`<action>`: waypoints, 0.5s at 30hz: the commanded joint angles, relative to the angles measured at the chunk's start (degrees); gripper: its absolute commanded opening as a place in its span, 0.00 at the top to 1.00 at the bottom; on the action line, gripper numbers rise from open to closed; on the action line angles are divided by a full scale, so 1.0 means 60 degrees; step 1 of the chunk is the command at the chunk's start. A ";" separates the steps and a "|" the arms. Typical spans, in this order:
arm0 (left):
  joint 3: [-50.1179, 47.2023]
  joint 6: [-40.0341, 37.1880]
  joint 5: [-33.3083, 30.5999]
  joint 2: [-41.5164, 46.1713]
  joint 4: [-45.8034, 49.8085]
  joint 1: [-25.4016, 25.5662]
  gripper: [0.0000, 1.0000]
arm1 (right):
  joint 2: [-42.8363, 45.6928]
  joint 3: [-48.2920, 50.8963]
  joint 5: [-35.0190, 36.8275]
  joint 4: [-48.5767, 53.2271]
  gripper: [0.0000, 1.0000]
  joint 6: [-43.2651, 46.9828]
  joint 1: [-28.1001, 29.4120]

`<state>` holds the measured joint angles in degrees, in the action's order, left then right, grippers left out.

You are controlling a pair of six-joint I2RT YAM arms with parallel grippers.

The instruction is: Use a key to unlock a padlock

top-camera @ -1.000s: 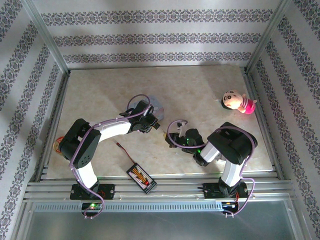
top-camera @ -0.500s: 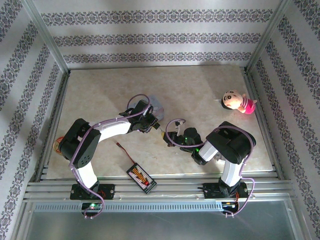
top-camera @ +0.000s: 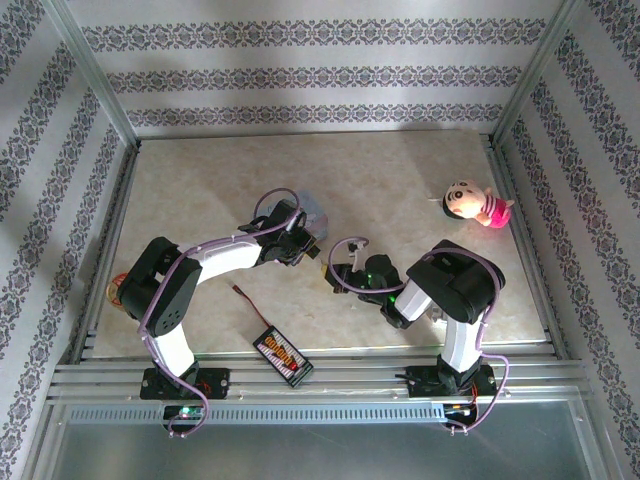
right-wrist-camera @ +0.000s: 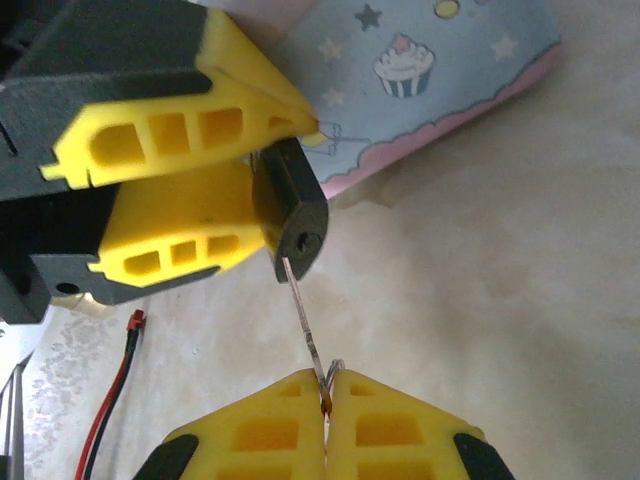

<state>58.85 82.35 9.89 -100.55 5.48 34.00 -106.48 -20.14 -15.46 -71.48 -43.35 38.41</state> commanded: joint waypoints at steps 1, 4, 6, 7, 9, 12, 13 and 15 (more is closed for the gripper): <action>0.0036 0.0104 0.0338 0.0163 -0.0424 -0.0129 0.96 | -0.0052 -0.0129 -0.0059 -0.0391 1.00 0.0019 0.0069; 0.0037 0.0118 0.0360 0.0126 -0.0440 -0.0129 0.97 | -0.0006 -0.0144 -0.0043 -0.0362 1.00 0.0034 0.0045; 0.0043 0.0118 0.0373 0.0106 -0.0469 -0.0129 0.96 | -0.0008 -0.0155 -0.0032 -0.0362 1.00 0.0033 0.0033; 0.0036 0.0118 0.0374 0.0115 -0.0469 -0.0129 0.96 | -0.0022 -0.0159 -0.0030 -0.0347 1.00 0.0030 0.0033; 0.0047 0.0118 0.0373 0.0129 -0.0466 -0.0133 0.97 | -0.0087 -0.0188 -0.0019 -0.0332 1.00 -0.0002 0.0022; 0.0064 0.0104 0.0373 0.0133 -0.0465 -0.0142 0.96 | -0.0208 -0.0202 -0.0012 -0.0362 1.00 -0.0041 -0.0001; 0.0061 0.0104 0.0362 0.0133 -0.0468 -0.0138 0.96 | -0.0252 -0.0190 0.0003 -0.0387 1.00 -0.0064 -0.0014; 0.0075 0.0089 0.0369 0.0133 -0.0459 -0.0137 0.97 | -0.0326 -0.0186 0.0000 -0.0435 1.00 -0.0112 -0.0024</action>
<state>58.85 82.37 9.98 -100.55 5.23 33.89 -107.42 -20.51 -15.46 -71.66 -43.42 38.39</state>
